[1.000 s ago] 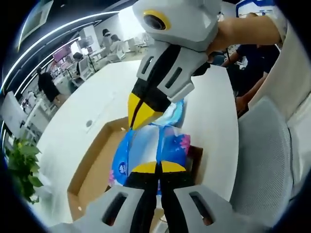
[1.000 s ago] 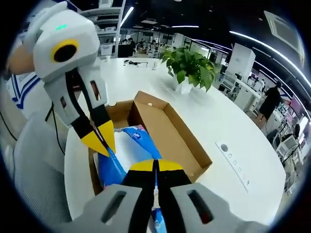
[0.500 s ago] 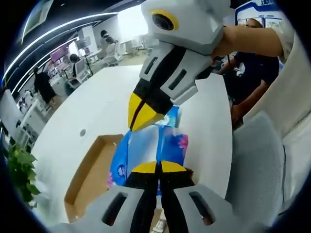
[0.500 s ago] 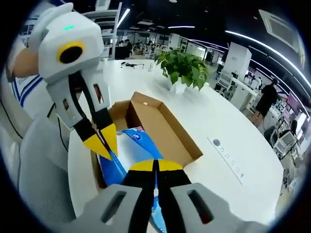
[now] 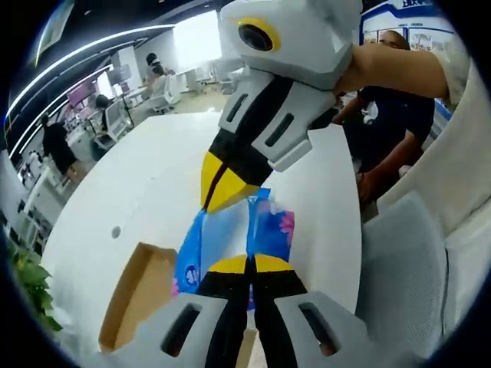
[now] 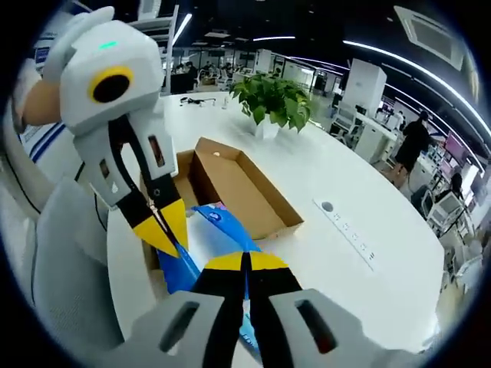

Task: Operate the shoe box by opening the lid, removing the specified soft item, and placing it in the target area until the item is outside and the box remains undamaged.

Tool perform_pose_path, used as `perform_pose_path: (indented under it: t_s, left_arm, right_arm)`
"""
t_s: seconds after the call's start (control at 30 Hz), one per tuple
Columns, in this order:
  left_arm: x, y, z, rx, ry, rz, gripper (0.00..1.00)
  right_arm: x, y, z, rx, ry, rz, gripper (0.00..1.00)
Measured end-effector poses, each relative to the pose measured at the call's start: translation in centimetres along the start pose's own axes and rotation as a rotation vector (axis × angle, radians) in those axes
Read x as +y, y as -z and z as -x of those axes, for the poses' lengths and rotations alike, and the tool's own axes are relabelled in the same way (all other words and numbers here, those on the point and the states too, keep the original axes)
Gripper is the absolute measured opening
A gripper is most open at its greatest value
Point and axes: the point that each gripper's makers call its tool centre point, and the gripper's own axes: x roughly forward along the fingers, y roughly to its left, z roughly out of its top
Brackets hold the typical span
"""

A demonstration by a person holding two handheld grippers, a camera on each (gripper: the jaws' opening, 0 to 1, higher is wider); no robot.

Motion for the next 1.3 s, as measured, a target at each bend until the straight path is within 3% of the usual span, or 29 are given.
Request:
perform_pose_path:
  t_s: [0.63,0.67,0.7,1.3]
  left_arm:
    - [-1.0,-3.6,-3.7,0.0,0.05,-0.041,0.0]
    - [-1.1,-3.9,-3.9,-0.001,0.053,-0.044,0.0]
    - [-1.4,-4.7,-4.7,-0.003,0.066,-0.053,0.0]
    - [-2.5,-8.1,-8.5,-0.026,0.118,-0.074,0.0]
  right_arm:
    - [-2.7,3.4,3.3,0.029,0.027,-0.053,0.0]
    - [-3.4,4.2,4.1,0.036,0.035,-0.069,0.0]
    - [-3.5,4.3,4.2,0.037,0.036,-0.07,0.0]
    - [-6.0,7.5,6.7,0.074,0.064,-0.099,0.0]
